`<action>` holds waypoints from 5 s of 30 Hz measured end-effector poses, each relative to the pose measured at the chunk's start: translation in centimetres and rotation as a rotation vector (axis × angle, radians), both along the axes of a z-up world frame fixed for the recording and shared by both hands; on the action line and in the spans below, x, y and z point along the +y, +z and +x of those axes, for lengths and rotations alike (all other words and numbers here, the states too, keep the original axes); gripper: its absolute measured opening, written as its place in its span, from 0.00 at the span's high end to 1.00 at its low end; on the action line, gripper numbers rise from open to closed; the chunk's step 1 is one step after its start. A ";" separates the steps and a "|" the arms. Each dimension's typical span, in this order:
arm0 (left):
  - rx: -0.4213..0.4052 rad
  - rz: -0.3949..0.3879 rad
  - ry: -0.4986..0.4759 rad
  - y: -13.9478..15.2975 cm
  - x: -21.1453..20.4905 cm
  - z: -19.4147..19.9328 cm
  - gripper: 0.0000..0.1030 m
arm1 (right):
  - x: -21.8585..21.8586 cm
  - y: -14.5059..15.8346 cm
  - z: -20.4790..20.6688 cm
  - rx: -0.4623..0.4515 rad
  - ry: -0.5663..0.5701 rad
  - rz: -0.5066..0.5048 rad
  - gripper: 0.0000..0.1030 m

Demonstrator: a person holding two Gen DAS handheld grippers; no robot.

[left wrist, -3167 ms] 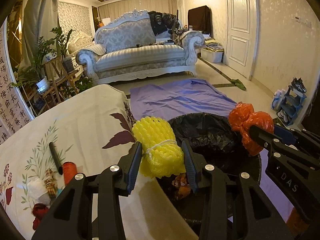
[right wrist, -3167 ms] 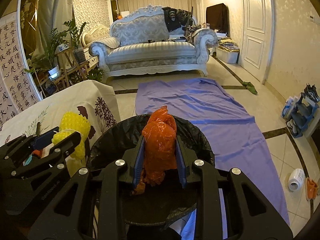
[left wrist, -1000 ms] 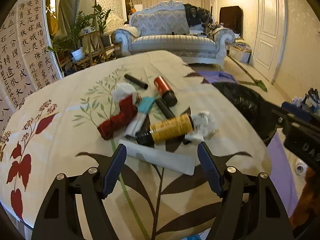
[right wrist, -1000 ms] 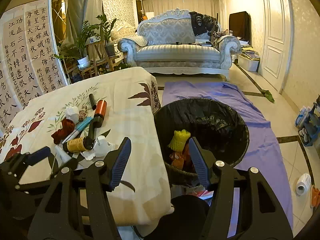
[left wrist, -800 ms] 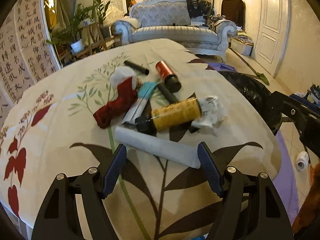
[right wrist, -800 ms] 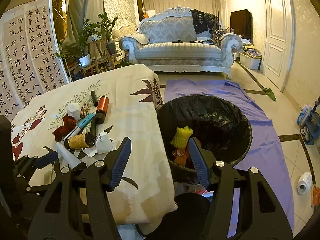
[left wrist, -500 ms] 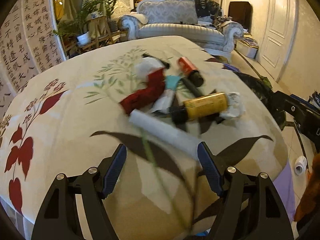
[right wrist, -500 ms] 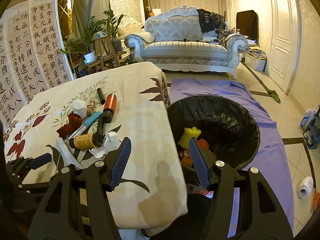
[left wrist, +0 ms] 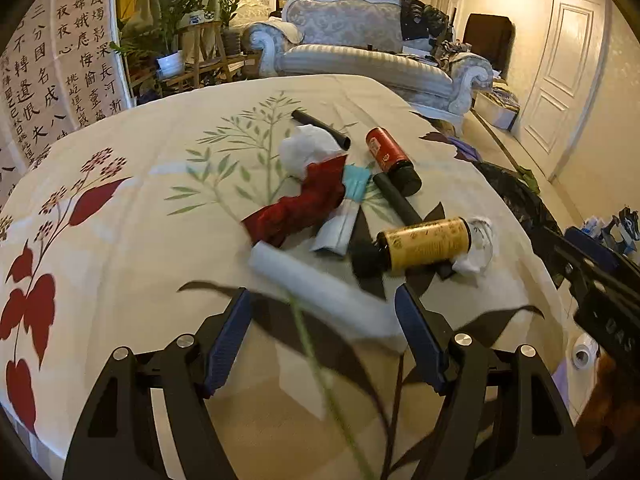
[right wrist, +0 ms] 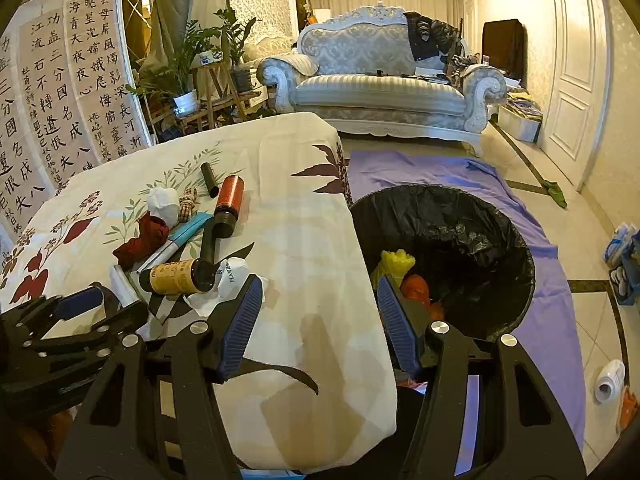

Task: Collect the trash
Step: 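Move both open grippers back over the remaining trash on the table, then grasp the white paper roll with the left gripper, then hold the paper roll in the left gripper while the right grasps the white tissue, then carry the paper roll and tissue over the black bin and open both grippers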

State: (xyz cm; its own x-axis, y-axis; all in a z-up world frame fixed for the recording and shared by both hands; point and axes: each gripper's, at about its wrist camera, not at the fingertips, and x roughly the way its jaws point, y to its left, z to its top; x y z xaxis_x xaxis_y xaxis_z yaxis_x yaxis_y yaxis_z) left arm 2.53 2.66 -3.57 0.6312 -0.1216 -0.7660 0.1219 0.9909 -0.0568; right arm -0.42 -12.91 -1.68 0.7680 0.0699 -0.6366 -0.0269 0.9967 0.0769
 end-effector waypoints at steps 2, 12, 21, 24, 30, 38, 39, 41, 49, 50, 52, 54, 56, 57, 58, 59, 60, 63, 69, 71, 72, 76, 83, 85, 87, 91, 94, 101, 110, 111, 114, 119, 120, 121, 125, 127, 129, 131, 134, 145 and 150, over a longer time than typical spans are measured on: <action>-0.004 0.016 0.008 -0.1 -0.3 0.4 0.30 | 0.0 -0.1 0.1 0.004 -0.002 0.000 0.43; -0.006 0.054 0.011 -0.2 1.6 -0.8 0.30 | 0.5 -0.3 0.5 0.011 0.015 0.009 0.43; -0.009 0.017 0.041 0.1 3.5 -1.5 0.32 | 1.5 -0.4 0.4 0.015 0.042 0.007 0.43; -0.029 0.007 0.015 0.1 2.8 -1.1 0.36 | 1.6 -0.4 0.3 0.016 0.043 0.003 0.43; -0.050 0.001 -0.018 0.2 1.7 0.6 0.46 | 1.5 -0.4 0.3 0.015 0.031 0.004 0.43; -0.045 -0.015 -0.008 1.6 1.8 -0.4 0.47 | 0.9 -0.2 0.1 0.002 0.024 0.019 0.43; -0.037 -0.011 -0.007 1.4 1.9 -0.4 0.47 | 0.8 -0.2 0.1 0.002 0.026 0.021 0.43; -0.020 0.000 0.001 1.1 1.8 -0.6 0.47 | 0.7 -0.2 0.0 0.004 0.031 0.025 0.43; -0.013 0.011 -0.001 0.5 2.0 -0.7 0.66 | 0.9 0.1 -0.2 0.000 0.041 0.030 0.43; -0.013 0.003 -0.004 0.5 2.3 -0.8 0.72 | 0.9 0.1 -0.2 -0.002 0.042 0.029 0.43; -0.014 -0.023 -0.012 0.4 3.1 -0.9 0.78 | 1.1 0.1 -0.2 -0.002 0.045 0.024 0.43; -0.013 -0.047 -0.022 0.5 3.6 -0.9 0.82 | 1.4 0.1 -0.1 0.001 0.050 0.019 0.43; -0.018 -0.035 -0.022 0.5 3.9 -1.0 0.83 | 1.7 0.0 0.1 0.006 0.055 0.013 0.43; -0.024 -0.027 -0.021 0.5 3.9 -1.0 0.84 | 1.9 -0.1 0.2 0.010 0.060 0.010 0.43; -0.028 -0.020 -0.018 0.5 4.0 -1.1 0.85 | 2.1 -0.1 0.3 0.012 0.063 0.008 0.43; -0.032 -0.020 -0.013 0.5 4.2 -1.1 0.86 | 2.4 -0.1 0.4 0.014 0.069 0.005 0.43; -0.032 -0.023 -0.009 0.5 4.3 -1.0 0.86 | 2.6 -0.1 0.4 0.014 0.073 0.002 0.43; -0.035 -0.029 -0.003 0.6 4.8 -1.0 0.86 | 3.5 0.2 0.6 0.013 0.091 -0.007 0.43; -0.045 -0.030 0.007 0.7 5.6 -0.9 0.86 | 4.3 0.4 1.2 0.007 0.099 -0.025 0.43; -0.046 -0.034 0.011 0.7 5.9 -0.8 0.86 | 4.1 0.2 1.5 0.015 0.075 -0.031 0.43; -0.047 -0.036 0.013 0.7 6.1 -0.7 0.86 | 4.0 0.1 1.7 0.023 0.070 -0.027 0.43; -0.051 -0.038 0.016 0.7 6.3 -0.6 0.86 | 3.6 -0.6 2.4 0.064 0.071 -0.001 0.43; -0.059 -0.037 0.009 0.8 5.8 -0.6 0.86 | 4.4 -1.7 2.7 0.113 0.118 0.029 0.78; -0.065 -0.034 0.009 0.8 5.6 -0.6 0.86 | 4.3 -1.5 2.6 0.098 0.113 0.032 0.82; -0.067 -0.038 0.011 0.9 5.6 -0.6 0.86 | 4.3 -1.3 2.5 0.084 0.107 0.029 0.83; -0.072 -0.040 0.011 1.0 5.4 -0.6 0.86 | 4.0 -0.7 2.3 0.051 0.088 0.010 0.83; -0.076 -0.041 0.009 1.2 5.3 -0.7 0.86 | 3.5 -0.4 2.2 0.040 0.079 0.013 0.83; -0.089 -0.049 0.005 1.5 5.1 -1.0 0.86 | 2.4 0.1 2.2 0.024 0.053 0.021 0.83; -0.118 -0.061 0.003 2.5 4.9 -1.4 0.86 | 1.4 0.2 2.3 0.013 0.033 0.031 0.83; -0.122 -0.062 0.003 2.6 4.8 -1.4 0.86 | 1.4 0.2 2.3 0.013 0.031 0.031 0.83; -0.127 -0.064 -0.003 2.9 4.5 -1.4 0.86 | 1.1 0.2 2.3 0.014 0.026 0.035 0.83; -0.130 -0.060 -0.017 3.0 3.9 -1.3 0.86 | 0.5 0.1 2.3 0.012 0.016 0.040 0.83; -0.130 -0.060 -0.018 3.0 3.8 -1.3 0.86 | 0.5 0.1 2.2 0.013 0.016 0.042 0.83; -0.130 -0.059 -0.019 3.0 3.7 -1.2 0.86 | 0.4 0.0 2.2 0.014 0.014 0.043 0.83; -0.133 -0.057 -0.021 3.1 3.5 -1.3 0.86 | 0.1 -0.1 2.3 0.014 0.009 0.045 0.83; -0.139 -0.057 -0.025 3.3 3.3 -1.2 0.86 | -0.1 0.1 2.2 0.010 0.004 0.043 0.83; -0.147 -0.060 -0.033 3.6 2.9 -1.1 0.86 | -0.5 0.3 2.3 0.004 -0.004 0.046 0.83; -0.158 -0.062 -0.043 4.0 2.4 -1.1 0.86 | -1.1 0.5 2.3 -0.003 -0.013 0.046 0.83; -0.174 -0.070 -0.064 4.7 1.4 -0.9 0.86 | -1.8 0.8 2.4 -0.011 -0.030 0.045 0.83; -0.208 -0.090 -0.186 6.4 -4.2 0.6 0.86 | -5.9 1.8 3.1 -0.036 -0.110 0.039 0.83; -0.239 -0.103 -0.253 7.2 -8.0 1.6 0.86 | -8.0 2.3 3.7 -0.051 -0.149 0.026 0.83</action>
State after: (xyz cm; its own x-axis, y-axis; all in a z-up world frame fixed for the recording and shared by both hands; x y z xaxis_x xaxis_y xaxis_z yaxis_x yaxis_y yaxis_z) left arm 4.13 -5.30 3.59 0.7310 -0.3661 -0.5758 0.3849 0.9181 -0.0950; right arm 3.26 -20.91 0.59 0.8027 -0.0313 -0.5956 0.1168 0.9875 0.1055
